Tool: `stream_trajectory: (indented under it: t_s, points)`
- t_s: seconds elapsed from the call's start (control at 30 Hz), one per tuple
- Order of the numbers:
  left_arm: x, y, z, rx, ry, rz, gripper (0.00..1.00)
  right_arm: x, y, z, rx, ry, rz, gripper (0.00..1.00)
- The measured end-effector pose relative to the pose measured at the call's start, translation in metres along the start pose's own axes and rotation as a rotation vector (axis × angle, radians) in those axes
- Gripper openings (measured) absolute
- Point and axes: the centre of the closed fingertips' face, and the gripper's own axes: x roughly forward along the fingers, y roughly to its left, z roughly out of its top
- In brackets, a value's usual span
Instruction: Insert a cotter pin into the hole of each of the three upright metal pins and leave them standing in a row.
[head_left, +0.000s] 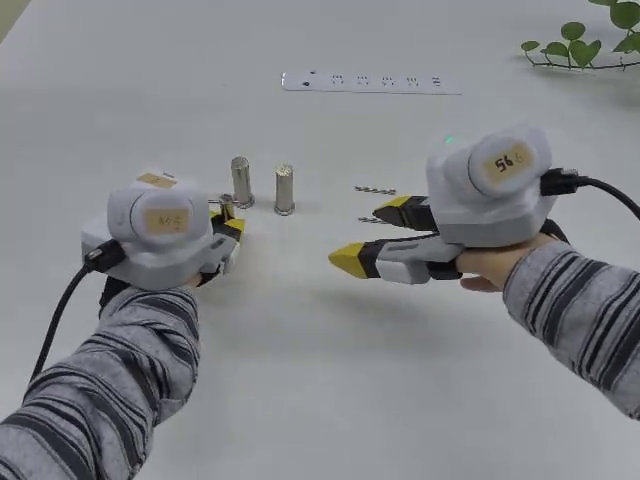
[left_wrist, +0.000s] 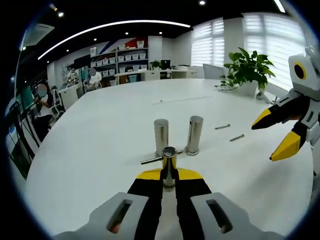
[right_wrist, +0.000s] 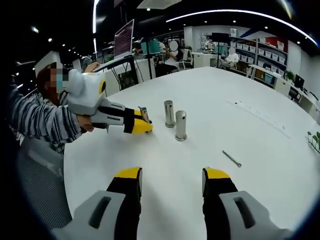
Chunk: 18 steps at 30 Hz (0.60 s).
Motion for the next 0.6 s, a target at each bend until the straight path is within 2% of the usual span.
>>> stream_trajectory:
  t_s: [0.27,0.6]
  points:
    - [0.0014,0.0112,-0.0051,-0.002,0.006,0.011,0.05,0.0012,0.0007,-0.0022,0.003,-0.001,0.004,0.45]
    - [0.0010,0.0105,-0.0048,-0.002,0.000,-0.002,0.05,0.0025,0.0004,-0.0056,0.009,0.008,0.005,0.45]
